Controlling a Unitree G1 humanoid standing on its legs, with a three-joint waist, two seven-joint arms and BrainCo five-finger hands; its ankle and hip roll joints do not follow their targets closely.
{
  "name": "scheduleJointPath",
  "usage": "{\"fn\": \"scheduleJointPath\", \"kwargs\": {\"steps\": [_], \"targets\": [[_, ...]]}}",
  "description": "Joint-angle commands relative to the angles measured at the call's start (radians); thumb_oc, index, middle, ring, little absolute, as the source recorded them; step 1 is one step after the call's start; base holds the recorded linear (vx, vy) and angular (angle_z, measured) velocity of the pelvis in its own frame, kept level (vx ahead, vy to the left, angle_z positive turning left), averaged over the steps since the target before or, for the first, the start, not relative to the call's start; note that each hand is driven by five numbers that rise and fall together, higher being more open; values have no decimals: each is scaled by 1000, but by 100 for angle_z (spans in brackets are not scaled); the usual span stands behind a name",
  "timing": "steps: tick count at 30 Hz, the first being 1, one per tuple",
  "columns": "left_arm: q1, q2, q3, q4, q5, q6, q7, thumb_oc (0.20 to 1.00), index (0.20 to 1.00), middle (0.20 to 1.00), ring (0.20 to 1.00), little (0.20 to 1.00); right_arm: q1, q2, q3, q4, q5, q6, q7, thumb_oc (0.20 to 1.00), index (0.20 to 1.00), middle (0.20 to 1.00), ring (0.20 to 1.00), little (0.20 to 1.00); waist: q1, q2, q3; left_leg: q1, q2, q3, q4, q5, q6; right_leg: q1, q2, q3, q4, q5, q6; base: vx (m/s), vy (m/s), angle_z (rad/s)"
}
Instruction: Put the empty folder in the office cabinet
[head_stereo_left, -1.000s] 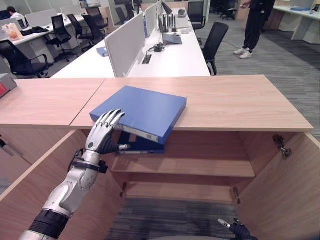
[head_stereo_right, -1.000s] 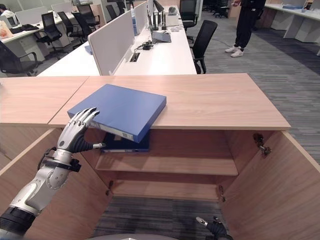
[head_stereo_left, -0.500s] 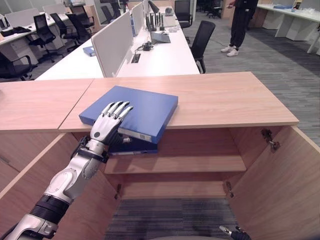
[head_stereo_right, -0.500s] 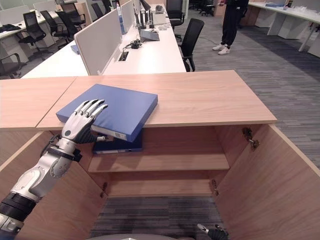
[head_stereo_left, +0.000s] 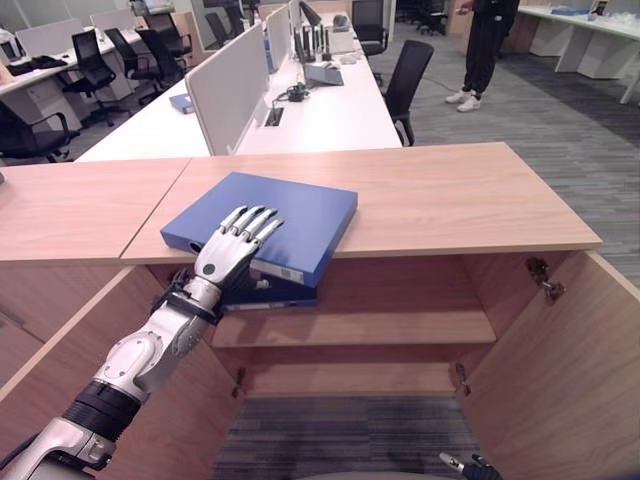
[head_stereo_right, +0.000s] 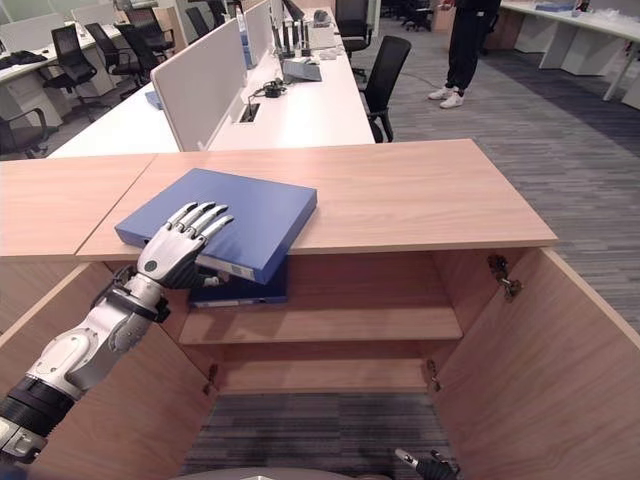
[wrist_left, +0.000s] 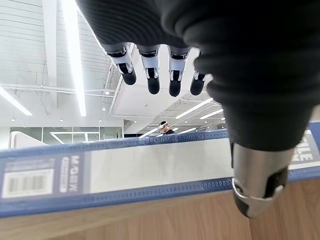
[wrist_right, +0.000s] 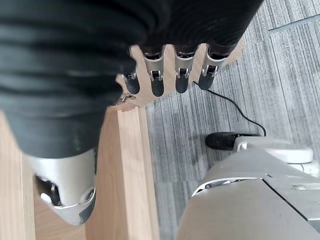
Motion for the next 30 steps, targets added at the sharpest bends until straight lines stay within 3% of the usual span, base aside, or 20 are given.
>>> {"fn": "scheduleJointPath", "kwargs": {"steps": [1, 30], "targets": [[-141, 15, 8, 44, -12, 7, 13, 1000, 1000, 1000, 1000, 1000, -99, 8, -21, 39, 53, -16, -12, 1000, 1000, 1000, 1000, 1000, 1, -3, 54, 67, -24, -33, 14, -163, 1, -24, 1, -5, 52, -79, 33, 0, 0, 0], [-270, -55, -100, 159, 8, 39, 7, 1000, 1000, 1000, 1000, 1000, -97, 11, -14, 71, 74, -4, -3, 1000, 1000, 1000, 1000, 1000, -22, -5, 51, 69, -20, -35, 14, -165, 1, -20, 5, -9, 66, -98, 27, 0, 0, 0]]}}
